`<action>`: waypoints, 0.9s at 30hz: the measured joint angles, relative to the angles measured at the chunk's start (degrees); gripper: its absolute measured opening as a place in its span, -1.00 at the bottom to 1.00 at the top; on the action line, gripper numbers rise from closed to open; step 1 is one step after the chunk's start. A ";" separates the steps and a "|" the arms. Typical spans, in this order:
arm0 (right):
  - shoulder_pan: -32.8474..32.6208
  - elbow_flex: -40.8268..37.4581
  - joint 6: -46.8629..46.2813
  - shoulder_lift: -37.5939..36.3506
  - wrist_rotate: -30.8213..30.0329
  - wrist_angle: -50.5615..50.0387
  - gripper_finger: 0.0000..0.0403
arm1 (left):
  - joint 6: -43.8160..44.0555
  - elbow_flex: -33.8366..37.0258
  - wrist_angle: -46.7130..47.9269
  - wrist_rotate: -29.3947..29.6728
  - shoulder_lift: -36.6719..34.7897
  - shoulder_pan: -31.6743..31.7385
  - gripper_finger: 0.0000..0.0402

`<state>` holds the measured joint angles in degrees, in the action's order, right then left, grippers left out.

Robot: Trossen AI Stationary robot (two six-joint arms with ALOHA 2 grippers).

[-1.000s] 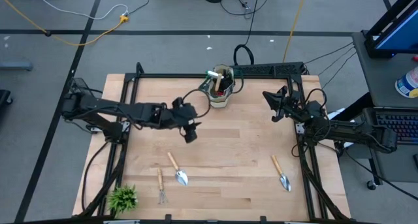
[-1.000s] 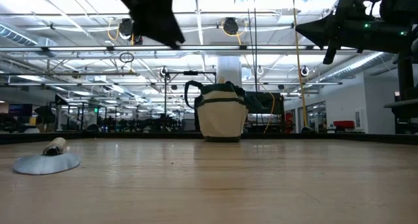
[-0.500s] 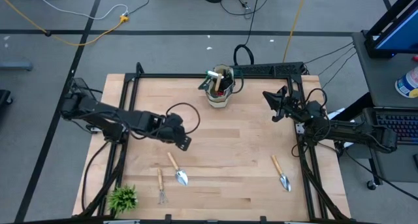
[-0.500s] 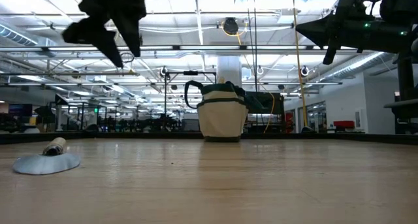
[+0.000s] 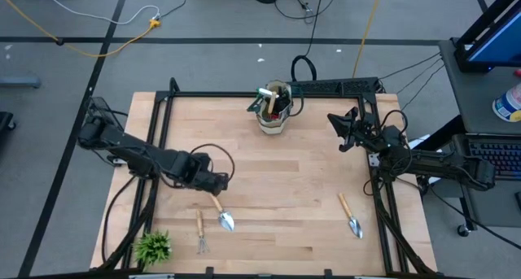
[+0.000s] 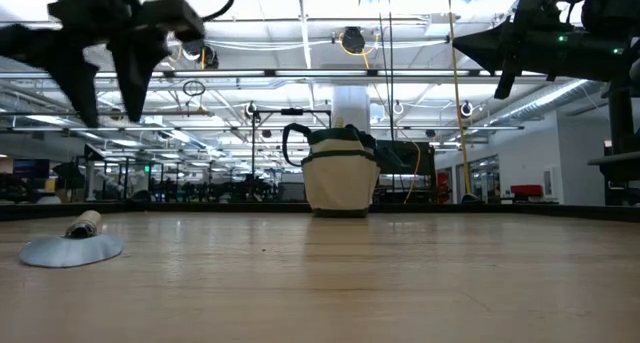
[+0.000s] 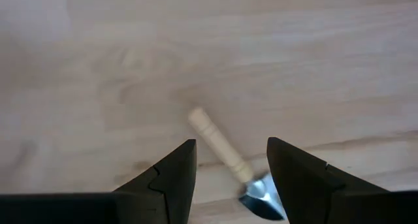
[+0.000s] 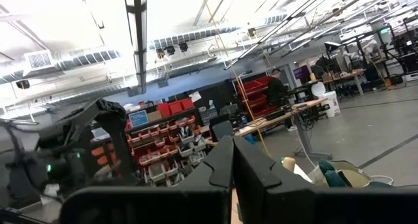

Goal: Pick & Place Garden tools in Gardening bag
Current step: Put the left trowel into the gardening bag

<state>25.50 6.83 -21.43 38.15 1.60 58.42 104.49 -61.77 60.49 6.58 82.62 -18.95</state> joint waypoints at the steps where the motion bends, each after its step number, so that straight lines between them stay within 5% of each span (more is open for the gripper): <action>1: -0.01 0.00 0.02 -0.02 0.00 -0.03 -1.00 | 1.46 0.90 -0.74 -0.64 0.12 -0.56 -0.05; 14: 0.00 0.00 0.05 -0.01 0.01 -0.42 -1.00 | 15.28 14.10 -17.92 -2.10 -0.06 -3.44 -0.05; 27: 0.01 0.00 0.86 0.00 0.01 -0.70 -1.00 | 18.23 18.41 -25.24 -2.15 2.05 -3.43 -0.05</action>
<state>25.52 6.83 -20.57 38.15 1.61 57.72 122.71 -43.37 35.25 4.43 84.67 -22.39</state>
